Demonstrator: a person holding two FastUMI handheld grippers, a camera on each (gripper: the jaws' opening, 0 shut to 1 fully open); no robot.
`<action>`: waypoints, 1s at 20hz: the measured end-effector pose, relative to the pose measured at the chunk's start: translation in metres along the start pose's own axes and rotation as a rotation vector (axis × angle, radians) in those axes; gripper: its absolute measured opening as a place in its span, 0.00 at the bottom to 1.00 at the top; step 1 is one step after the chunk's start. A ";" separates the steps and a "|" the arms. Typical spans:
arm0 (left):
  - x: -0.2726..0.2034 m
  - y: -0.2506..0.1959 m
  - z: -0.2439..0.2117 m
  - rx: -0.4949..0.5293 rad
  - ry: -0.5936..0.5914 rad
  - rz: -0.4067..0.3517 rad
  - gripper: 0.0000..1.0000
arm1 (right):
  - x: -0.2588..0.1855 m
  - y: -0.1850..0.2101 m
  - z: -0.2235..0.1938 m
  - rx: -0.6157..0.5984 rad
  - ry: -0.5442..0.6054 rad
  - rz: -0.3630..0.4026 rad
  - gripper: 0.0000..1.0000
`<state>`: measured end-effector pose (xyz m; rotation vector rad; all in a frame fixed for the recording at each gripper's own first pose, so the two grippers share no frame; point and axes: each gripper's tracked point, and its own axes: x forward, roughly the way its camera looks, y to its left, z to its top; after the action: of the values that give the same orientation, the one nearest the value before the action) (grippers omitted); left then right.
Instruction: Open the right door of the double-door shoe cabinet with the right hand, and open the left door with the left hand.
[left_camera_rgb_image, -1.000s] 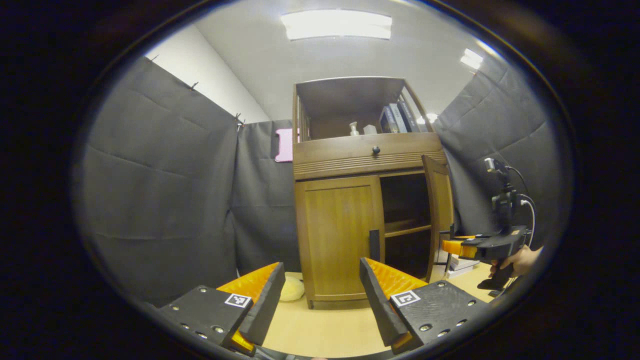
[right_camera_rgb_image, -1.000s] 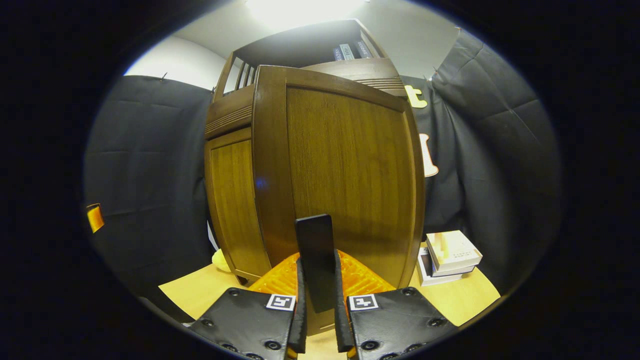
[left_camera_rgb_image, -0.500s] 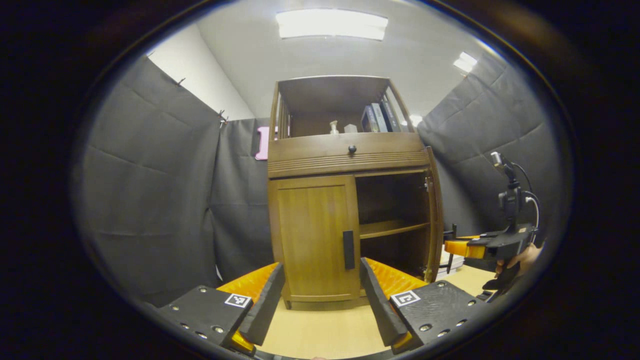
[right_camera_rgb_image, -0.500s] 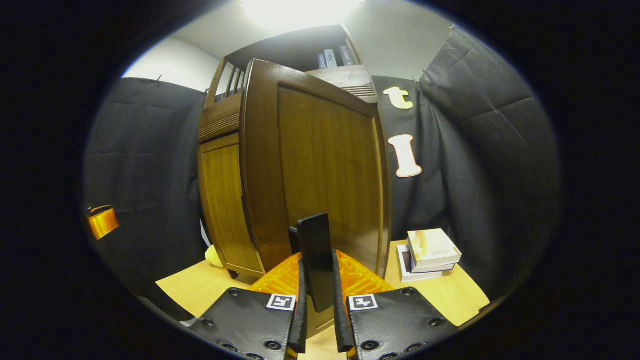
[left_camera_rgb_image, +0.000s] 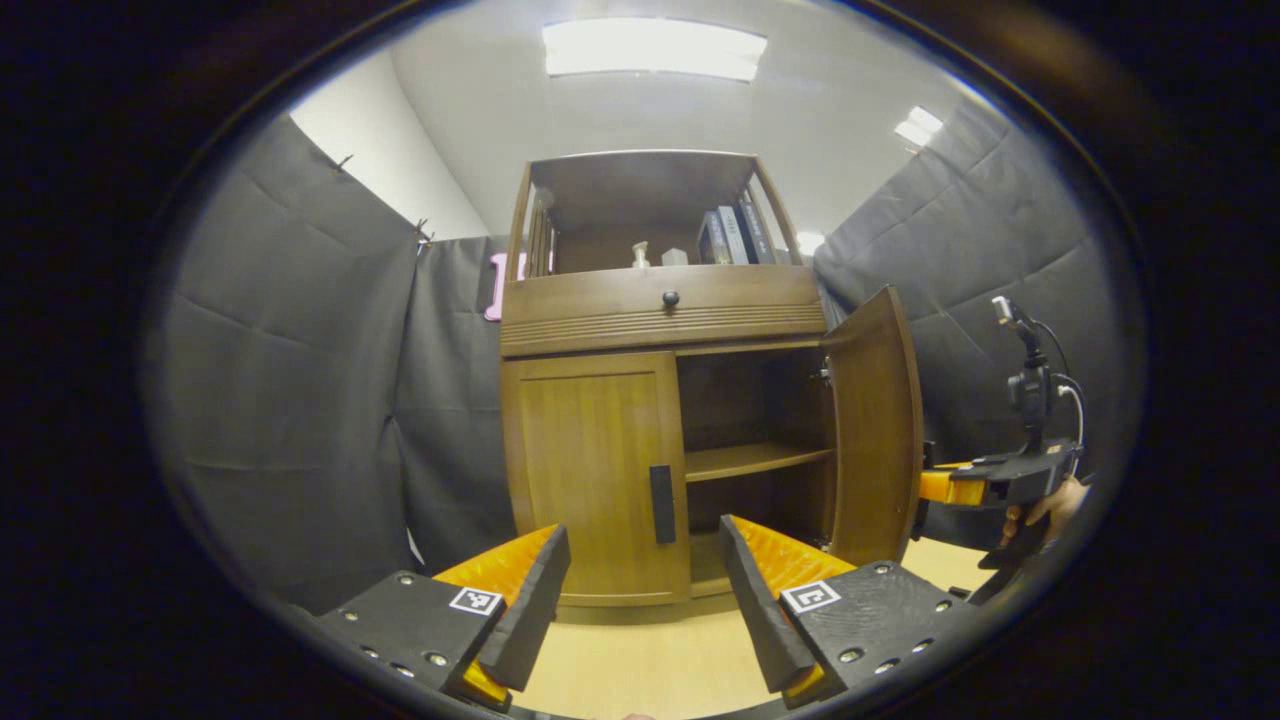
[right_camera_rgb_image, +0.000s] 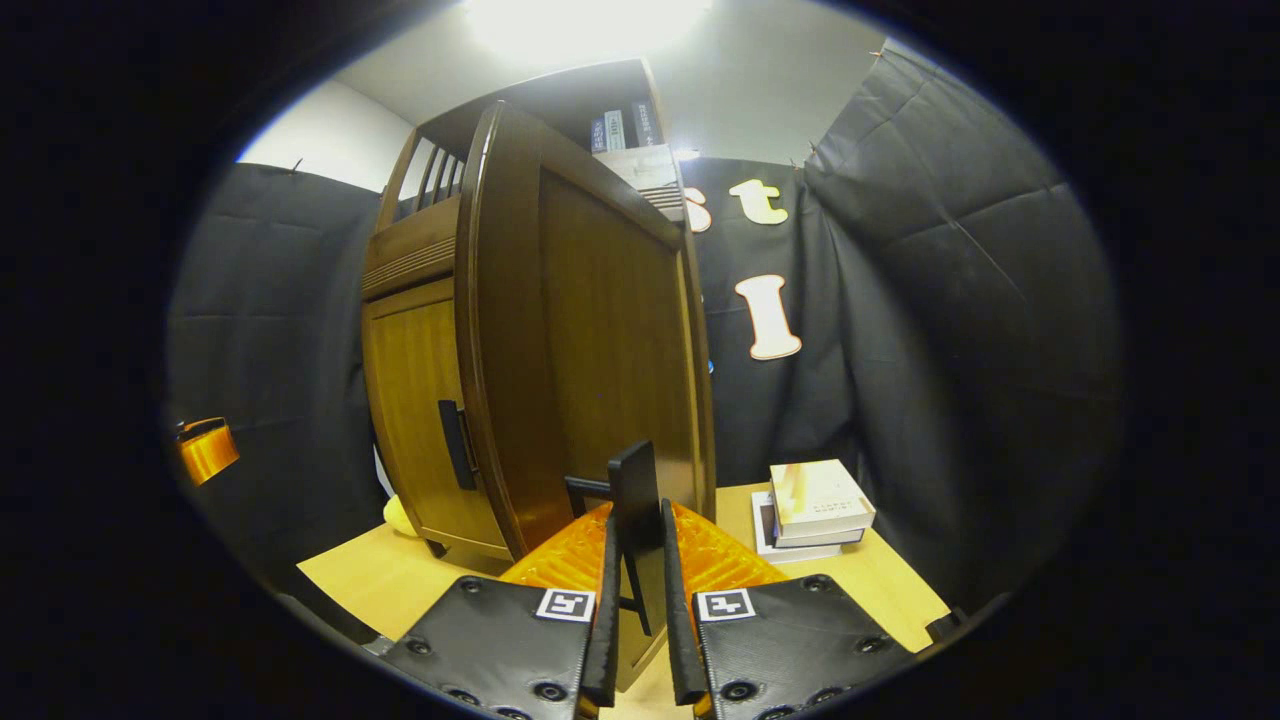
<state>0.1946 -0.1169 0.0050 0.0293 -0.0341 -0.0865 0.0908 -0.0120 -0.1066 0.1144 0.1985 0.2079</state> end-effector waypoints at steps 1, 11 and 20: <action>0.000 -0.003 0.000 0.003 0.000 -0.004 0.87 | 0.000 -0.006 0.002 0.003 -0.002 -0.007 0.22; 0.006 -0.029 -0.010 0.004 0.012 -0.048 0.87 | -0.016 -0.047 0.008 -0.014 -0.013 -0.082 0.18; 0.046 -0.037 -0.020 -0.010 0.009 -0.075 0.87 | -0.060 -0.078 0.040 -0.016 -0.095 -0.195 0.18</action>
<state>0.2379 -0.1569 -0.0147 0.0207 -0.0239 -0.1620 0.0566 -0.1049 -0.0675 0.0877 0.1126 0.0096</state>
